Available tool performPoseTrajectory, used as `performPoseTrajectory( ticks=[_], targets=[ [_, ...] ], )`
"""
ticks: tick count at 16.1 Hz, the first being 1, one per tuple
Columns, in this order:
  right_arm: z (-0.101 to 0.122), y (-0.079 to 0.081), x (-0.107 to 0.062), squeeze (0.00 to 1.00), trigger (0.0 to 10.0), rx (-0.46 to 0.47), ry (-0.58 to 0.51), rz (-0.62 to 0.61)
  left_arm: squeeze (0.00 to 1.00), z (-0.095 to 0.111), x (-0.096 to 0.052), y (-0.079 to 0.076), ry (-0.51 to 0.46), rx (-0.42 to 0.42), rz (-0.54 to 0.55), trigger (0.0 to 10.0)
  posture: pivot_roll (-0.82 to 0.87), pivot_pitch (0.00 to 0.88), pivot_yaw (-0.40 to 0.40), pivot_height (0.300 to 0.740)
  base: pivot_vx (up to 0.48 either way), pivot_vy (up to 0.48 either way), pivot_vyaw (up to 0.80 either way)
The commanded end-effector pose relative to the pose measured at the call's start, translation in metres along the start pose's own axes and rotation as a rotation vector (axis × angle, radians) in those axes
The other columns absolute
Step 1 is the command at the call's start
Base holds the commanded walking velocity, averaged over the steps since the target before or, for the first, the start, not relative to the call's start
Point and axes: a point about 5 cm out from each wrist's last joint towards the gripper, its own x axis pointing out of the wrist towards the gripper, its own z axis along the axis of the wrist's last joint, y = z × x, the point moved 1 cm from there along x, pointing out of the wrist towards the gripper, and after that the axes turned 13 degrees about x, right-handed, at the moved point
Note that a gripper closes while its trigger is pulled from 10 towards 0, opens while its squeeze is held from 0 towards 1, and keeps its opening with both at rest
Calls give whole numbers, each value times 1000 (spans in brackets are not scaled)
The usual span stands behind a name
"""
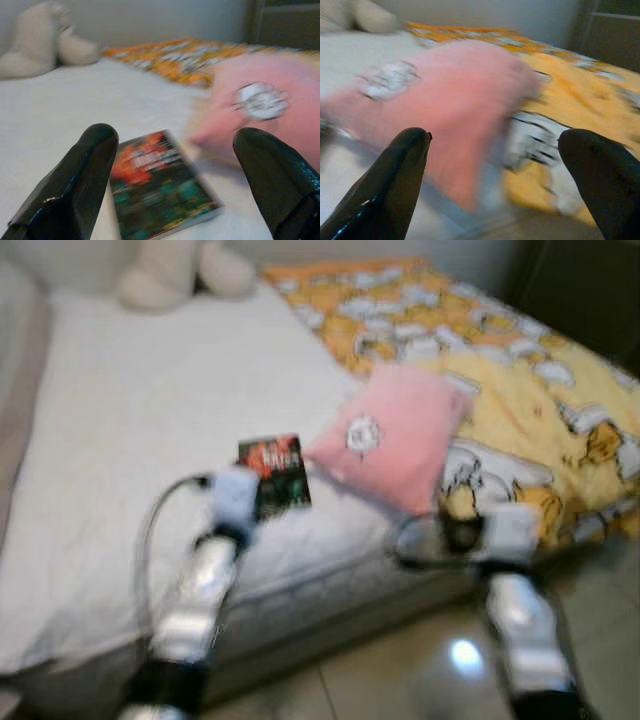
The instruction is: Clean up the room
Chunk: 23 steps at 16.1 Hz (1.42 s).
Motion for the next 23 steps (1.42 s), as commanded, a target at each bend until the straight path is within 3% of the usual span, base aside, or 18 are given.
performPoseTrajectory(
  ticks=[1, 4, 6, 9, 13, 17, 19, 21, 23],
  targets=[
    [4, -13, -1, 0, 10000, -19, -8, -36, 0, 10, 6, -8, -34, -4, -18, 10000, -84, 0, 18, 740, 326, -349, 650],
    [3, -14, -3, 0, 10000, -13, -6, -47, 0, 10, 5, -9, -38, -14, -23, 10000, -85, 0, 21, 740, 328, -347, 0],
    [2, -7, -2, 0, 10000, -2, -1, -8, 0, 11, 4, -8, -48, -35, -19, 10000, -83, 0, 21, 740, 0, 0, 0],
    [2, 24, 2, 0, 10000, 38, 36, 156, 0, 12, 4, -6, -50, -39, -13, 10000, -77, 0, 24, 740, 0, 0, 0],
    [8, 57, 16, 0, 10000, -2, 117, 407, 0, 12, -1, -2, -47, -31, -13, 10000, -53, 0, 34, 740, 0, 0, 0],
    [-17, 70, 19, 0, 10000, -29, 283, 538, 0, 10, -10, 5, -30, -11, -10, 10000, -6, 0, 42, 740, 0, 0, 0],
    [-40, 76, 26, 0, 10000, -69, 418, 549, 0, 15, -21, 18, -22, 32, 4, 10000, 77, 72, 49, 740, 0, 0, 0],
    [-45, 79, 29, 0, 10000, -84, 465, 553, 0, 16, -29, 25, -8, 55, 12, 10000, 109, 102, 54, 740, 0, 0, 0],
    [-57, 95, 29, 0, 10000, -116, 553, 592, 0, 14, -52, 34, 36, 82, 15, 10000, 154, 150, 63, 740, 0, 0, 0]
  ],
)
